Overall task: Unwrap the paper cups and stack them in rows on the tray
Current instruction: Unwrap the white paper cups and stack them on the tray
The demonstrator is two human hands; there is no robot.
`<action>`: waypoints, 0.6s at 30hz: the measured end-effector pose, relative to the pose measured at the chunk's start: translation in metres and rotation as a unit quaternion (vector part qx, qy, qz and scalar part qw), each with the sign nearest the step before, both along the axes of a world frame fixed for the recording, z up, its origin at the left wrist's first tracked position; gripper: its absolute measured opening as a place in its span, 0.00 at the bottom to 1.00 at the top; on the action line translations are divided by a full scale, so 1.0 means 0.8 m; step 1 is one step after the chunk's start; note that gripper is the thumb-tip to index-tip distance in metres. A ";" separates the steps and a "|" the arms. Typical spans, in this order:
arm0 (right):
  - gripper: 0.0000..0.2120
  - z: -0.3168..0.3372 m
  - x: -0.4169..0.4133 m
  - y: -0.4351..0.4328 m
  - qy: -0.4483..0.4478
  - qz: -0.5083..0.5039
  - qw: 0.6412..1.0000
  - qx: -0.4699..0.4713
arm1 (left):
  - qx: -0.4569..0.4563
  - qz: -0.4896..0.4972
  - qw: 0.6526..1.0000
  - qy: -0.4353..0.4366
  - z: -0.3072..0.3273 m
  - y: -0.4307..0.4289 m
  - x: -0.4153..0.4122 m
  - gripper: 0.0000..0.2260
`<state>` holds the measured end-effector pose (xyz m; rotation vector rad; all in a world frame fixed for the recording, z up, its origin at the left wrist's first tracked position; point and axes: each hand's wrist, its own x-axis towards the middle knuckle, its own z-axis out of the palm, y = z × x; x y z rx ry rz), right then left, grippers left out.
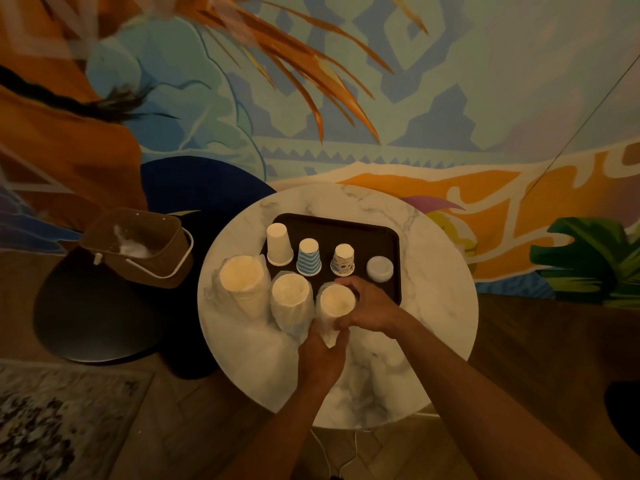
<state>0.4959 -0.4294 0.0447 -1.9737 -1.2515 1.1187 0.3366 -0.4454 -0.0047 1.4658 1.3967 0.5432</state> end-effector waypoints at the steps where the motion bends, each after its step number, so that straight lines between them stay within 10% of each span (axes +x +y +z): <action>1: 0.46 0.003 0.001 0.000 0.000 0.003 1.000 -0.002 | -0.004 -0.003 1.000 0.000 0.003 -0.001 -0.002 0.29; 18: 0.30 0.119 -0.041 0.058 -0.068 0.013 0.992 0.109 | 0.182 -0.019 0.975 0.128 0.169 0.093 -0.085 0.10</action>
